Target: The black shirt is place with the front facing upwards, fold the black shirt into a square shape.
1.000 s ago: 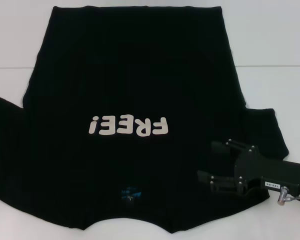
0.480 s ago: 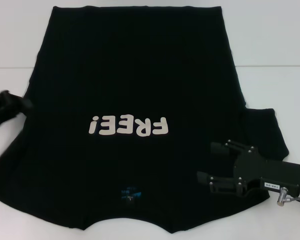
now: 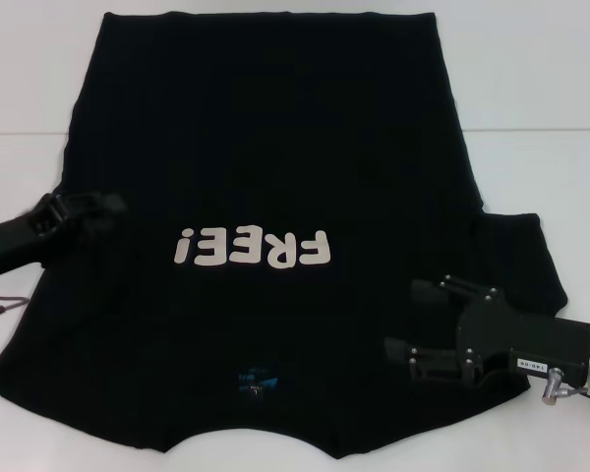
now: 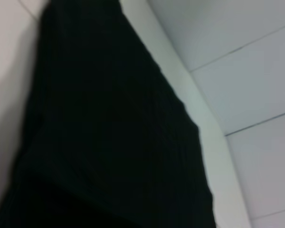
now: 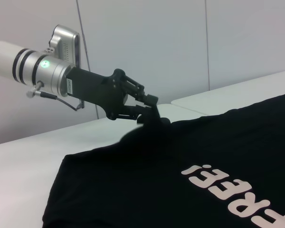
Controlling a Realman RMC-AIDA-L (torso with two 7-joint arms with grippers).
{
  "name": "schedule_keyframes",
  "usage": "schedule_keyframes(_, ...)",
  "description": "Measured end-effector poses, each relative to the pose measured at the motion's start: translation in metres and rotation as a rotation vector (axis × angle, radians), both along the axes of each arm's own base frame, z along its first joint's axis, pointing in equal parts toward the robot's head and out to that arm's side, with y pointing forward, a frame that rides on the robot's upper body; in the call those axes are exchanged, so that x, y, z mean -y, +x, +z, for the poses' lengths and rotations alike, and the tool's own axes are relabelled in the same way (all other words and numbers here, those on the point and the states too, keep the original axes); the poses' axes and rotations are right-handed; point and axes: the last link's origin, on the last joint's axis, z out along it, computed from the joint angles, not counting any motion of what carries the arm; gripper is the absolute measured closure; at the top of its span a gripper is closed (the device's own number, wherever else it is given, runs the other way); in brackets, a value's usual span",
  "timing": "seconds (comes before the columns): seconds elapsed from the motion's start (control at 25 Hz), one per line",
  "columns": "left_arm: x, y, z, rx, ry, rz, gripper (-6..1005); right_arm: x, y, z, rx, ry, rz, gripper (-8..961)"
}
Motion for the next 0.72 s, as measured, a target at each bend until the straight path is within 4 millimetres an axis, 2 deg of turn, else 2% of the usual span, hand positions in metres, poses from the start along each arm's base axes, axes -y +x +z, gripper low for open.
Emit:
schedule_keyframes(0.04, 0.001, 0.001, -0.005, 0.004, -0.001, -0.01, 938, 0.0, 0.0, 0.0, 0.0, 0.0, 0.0, 12)
schedule_keyframes(0.28, 0.005, -0.006, -0.013, -0.012, -0.001, 0.022, 747, 0.0, 0.0, 0.0, -0.002, -0.002, 0.002, 12)
schedule_keyframes(0.36, 0.007, -0.008, -0.013, -0.009, 0.004, 0.031, 511, 0.0, 0.0, 0.0, -0.002, -0.003, 0.003, 12)
schedule_keyframes(0.56, 0.014, -0.019, -0.01, -0.006, 0.006, 0.072, 318, 0.002, 0.001, 0.0, -0.003, -0.004, -0.002, 12)
schedule_keyframes(0.72, 0.019, -0.034, -0.007, 0.008, 0.033, 0.17, 184, 0.003, 0.002, 0.0, -0.004, -0.005, -0.005, 11)
